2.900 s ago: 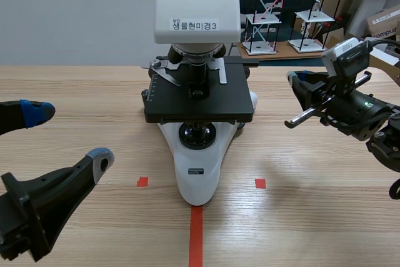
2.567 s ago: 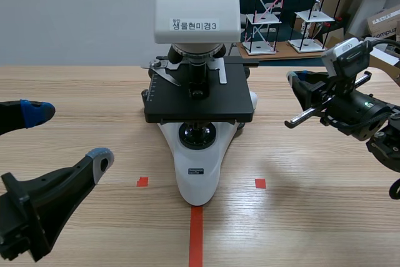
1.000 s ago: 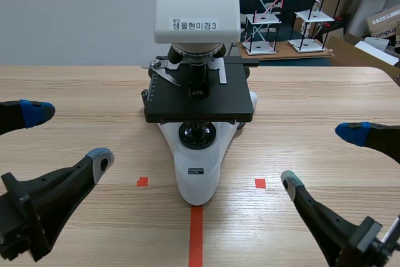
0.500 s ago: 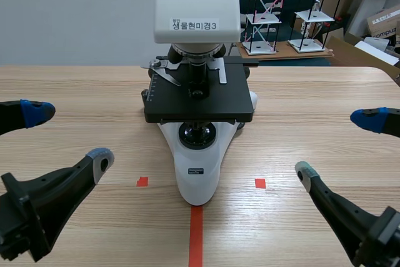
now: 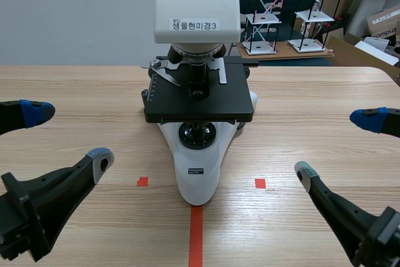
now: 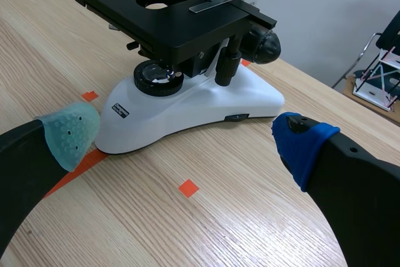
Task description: Return to the home posture
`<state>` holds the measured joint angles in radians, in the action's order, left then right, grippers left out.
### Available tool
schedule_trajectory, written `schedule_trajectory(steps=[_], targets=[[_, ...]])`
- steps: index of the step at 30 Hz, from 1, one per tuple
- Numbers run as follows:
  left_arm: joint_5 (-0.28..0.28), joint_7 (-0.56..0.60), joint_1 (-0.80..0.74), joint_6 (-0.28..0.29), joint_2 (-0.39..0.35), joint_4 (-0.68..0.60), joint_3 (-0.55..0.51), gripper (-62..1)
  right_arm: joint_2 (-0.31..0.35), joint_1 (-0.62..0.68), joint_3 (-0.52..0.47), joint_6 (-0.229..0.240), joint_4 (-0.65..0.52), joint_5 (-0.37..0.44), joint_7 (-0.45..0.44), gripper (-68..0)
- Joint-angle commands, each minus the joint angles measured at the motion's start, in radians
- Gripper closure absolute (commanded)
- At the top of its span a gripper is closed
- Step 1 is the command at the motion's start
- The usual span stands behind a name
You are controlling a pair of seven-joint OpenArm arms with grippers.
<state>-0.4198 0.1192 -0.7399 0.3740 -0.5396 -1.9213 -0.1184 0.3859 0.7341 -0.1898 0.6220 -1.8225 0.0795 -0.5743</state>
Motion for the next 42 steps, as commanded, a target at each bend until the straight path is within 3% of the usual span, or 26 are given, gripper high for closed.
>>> schedule_trajectory(steps=[1, 42], targets=[[-0.006, 0.010, -0.008, 0.002, 0.005, -0.008, -0.003, -62.3, 0.008, -0.008, -0.001, 0.000, -0.002, 0.019, -0.015, -60.8], [-0.006, 0.011, -0.008, 0.002, 0.005, -0.008, -0.003, -62.3, 0.007, -0.019, 0.000, -0.001, -0.002, 0.037, -0.015, -60.8]])
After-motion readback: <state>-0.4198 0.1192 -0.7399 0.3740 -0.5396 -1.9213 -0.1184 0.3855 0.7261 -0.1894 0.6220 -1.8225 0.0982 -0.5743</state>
